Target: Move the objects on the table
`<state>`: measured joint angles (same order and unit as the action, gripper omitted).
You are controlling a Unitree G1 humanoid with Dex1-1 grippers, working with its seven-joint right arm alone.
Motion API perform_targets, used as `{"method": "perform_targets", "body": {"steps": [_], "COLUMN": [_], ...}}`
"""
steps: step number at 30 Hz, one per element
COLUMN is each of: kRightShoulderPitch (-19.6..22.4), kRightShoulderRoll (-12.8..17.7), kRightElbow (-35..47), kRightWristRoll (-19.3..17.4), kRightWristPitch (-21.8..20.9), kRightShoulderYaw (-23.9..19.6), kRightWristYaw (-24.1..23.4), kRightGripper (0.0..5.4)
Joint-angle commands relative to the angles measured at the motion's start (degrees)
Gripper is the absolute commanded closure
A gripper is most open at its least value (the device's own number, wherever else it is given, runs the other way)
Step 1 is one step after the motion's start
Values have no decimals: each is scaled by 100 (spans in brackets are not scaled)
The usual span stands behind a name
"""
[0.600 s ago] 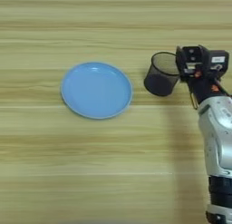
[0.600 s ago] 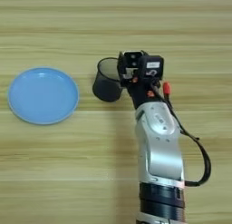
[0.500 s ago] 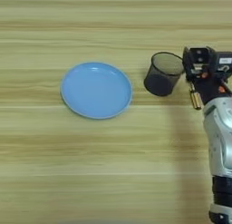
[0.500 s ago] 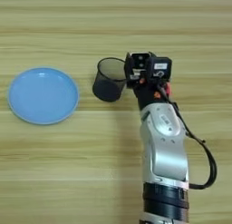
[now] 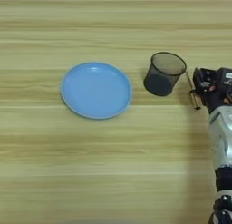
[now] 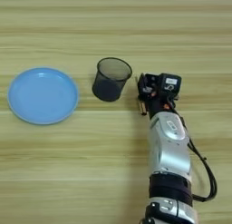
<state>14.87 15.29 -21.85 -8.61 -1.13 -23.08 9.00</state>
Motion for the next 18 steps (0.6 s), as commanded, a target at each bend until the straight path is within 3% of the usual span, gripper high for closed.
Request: {"method": "perform_targets", "body": {"steps": [1,11,18], "kRightShoulderPitch": [550,805,1143], "kRightShoulderRoll": [347,479,638], "kRightElbow": [-124,-1114,-2224], "kRightWristRoll": [-64,-75,-72], "kRightWristPitch": [-439,-767,-1102], "kRightShoulderYaw": [-62,-26,-27], "kRightWristYaw": [-45,-2,0], "kRightGripper": [295,295,295]}}
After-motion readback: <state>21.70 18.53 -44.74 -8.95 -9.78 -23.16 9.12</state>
